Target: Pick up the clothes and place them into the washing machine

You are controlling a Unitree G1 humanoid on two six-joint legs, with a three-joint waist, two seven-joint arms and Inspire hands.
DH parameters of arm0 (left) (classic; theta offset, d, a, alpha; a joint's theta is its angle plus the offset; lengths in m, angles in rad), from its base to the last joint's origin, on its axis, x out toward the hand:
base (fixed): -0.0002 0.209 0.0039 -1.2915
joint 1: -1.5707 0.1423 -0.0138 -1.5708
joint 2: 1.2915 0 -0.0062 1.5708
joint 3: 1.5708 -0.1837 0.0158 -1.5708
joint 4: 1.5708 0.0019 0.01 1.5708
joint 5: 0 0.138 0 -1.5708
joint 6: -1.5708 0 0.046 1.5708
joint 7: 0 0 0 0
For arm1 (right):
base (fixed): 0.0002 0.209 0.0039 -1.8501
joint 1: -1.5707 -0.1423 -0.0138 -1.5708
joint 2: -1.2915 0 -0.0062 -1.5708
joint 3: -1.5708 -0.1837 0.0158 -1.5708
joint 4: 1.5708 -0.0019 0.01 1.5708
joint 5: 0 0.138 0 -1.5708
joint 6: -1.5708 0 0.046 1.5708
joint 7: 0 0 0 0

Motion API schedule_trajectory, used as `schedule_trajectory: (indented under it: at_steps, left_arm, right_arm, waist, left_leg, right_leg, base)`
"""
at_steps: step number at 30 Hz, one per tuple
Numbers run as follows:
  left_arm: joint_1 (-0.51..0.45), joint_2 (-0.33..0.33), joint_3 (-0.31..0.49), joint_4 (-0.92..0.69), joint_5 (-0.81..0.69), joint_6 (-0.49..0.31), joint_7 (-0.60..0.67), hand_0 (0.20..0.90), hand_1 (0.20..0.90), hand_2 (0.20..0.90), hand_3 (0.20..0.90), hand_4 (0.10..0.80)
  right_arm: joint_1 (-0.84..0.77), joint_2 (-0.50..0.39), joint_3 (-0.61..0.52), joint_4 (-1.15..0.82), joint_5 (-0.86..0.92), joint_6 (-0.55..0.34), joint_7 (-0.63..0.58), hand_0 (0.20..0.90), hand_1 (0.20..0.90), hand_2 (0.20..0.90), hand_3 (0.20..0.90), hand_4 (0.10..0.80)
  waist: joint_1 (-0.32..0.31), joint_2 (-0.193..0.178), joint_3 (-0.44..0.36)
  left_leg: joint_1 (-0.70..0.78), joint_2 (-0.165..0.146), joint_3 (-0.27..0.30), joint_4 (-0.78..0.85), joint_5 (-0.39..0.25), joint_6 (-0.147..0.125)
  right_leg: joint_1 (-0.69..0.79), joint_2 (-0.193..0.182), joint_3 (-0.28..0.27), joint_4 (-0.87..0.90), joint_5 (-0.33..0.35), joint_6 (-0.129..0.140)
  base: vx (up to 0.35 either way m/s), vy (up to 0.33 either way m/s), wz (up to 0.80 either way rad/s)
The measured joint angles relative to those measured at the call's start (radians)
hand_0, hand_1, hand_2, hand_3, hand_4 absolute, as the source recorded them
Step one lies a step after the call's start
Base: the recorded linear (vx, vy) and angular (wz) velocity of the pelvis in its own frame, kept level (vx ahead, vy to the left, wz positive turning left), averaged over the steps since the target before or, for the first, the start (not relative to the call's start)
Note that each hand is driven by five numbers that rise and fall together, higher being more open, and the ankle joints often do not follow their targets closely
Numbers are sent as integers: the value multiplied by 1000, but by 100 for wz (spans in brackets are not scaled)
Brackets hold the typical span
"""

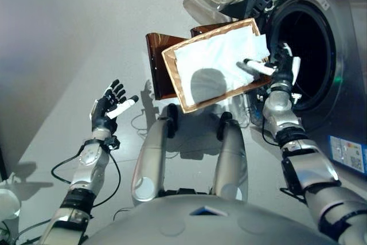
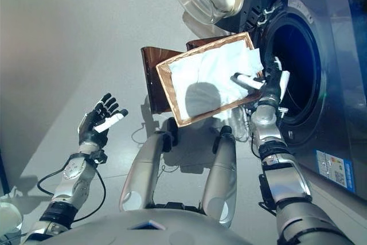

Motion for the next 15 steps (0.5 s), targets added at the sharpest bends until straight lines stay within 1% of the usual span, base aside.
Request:
schedule_trajectory:
  at_steps: [4,6,7,10,15]
  left_arm:
    - [1,-3,4,0,10,0,-7,900,900,900,900,800]
    - [-1,-4,4,0,12,0,-11,900,900,900,900,800]
    - [-3,-5,4,-2,13,0,-14,900,900,900,900,800]
    - [-5,-11,5,-2,14,-1,-14,900,900,900,900,800]
    - [-6,-12,6,-3,14,-2,-14,900,900,900,900,800]
  right_arm:
    - [7,-18,81,-40,-181,37,8,900,900,900,900,800]
    - [6,-22,115,-51,-254,38,20,900,900,900,900,800]
    - [1,-21,150,-51,-314,49,19,900,900,900,900,800]
    - [-1,-15,196,-51,-406,66,26,900,900,900,900,800]
    - [-13,-8,229,-48,-497,103,36,900,900,900,900,800]
  waist:
    - [0,-3,2]
    - [1,-4,3]
    - [3,-6,4]
    - [9,-8,5]
    - [22,-10,8]
  left_leg:
    - [-6,1,-6,-1,3,-4]
    - [-6,0,-6,-1,3,-4]
    - [-7,0,-7,-3,4,-3]
    - [-8,0,-10,-7,5,-5]
    - [-8,0,-12,-9,5,-6]
  right_leg:
    - [-2,-1,-11,0,-2,-5]
    - [-2,-2,-13,-1,-3,-6]
    - [-2,-2,-16,0,-4,-7]
    - [-2,-4,-21,-1,-6,-10]
    - [-2,-4,-23,0,-7,-11]
  base:
    - [1,7,4]
    - [0,0,0]
    - [-2,-1,3]
    - [3,6,3]
    - [0,0,0]
